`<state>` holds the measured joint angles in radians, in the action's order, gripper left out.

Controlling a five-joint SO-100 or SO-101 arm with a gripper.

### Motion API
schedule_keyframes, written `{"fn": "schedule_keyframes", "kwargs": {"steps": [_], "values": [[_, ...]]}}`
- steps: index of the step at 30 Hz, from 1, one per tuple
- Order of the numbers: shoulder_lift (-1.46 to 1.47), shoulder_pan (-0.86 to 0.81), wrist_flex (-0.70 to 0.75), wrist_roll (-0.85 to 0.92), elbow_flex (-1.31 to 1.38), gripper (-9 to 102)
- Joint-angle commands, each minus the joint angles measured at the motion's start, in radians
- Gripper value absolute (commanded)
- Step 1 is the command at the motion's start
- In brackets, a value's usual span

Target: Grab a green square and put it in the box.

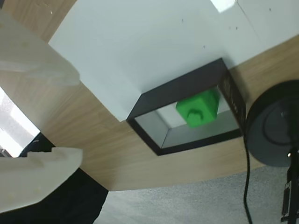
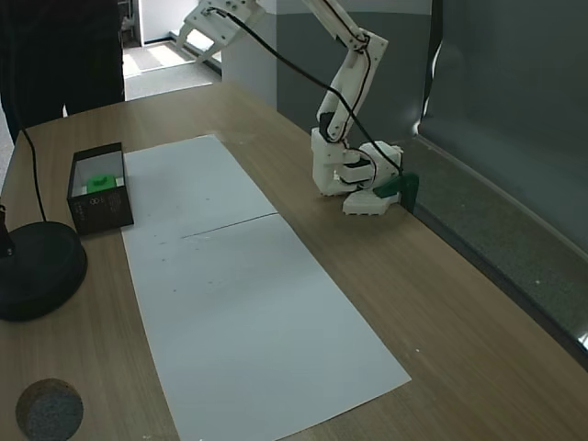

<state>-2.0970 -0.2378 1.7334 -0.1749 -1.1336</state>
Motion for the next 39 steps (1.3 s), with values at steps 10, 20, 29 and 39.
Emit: {"fn": "schedule_keyframes", "kwargs": {"steps": [10, 20, 29, 39], "values": [[-0.657, 0.071, -0.094, 0.130, -0.666, 11], [-1.075, 0.069, -0.161, 0.133, -0.868, 11], [-1.278, 0.071, -0.238, 0.133, -1.017, 5], [-1.379, 0.071, -0.469, 0.351, -1.330, 0]]}}
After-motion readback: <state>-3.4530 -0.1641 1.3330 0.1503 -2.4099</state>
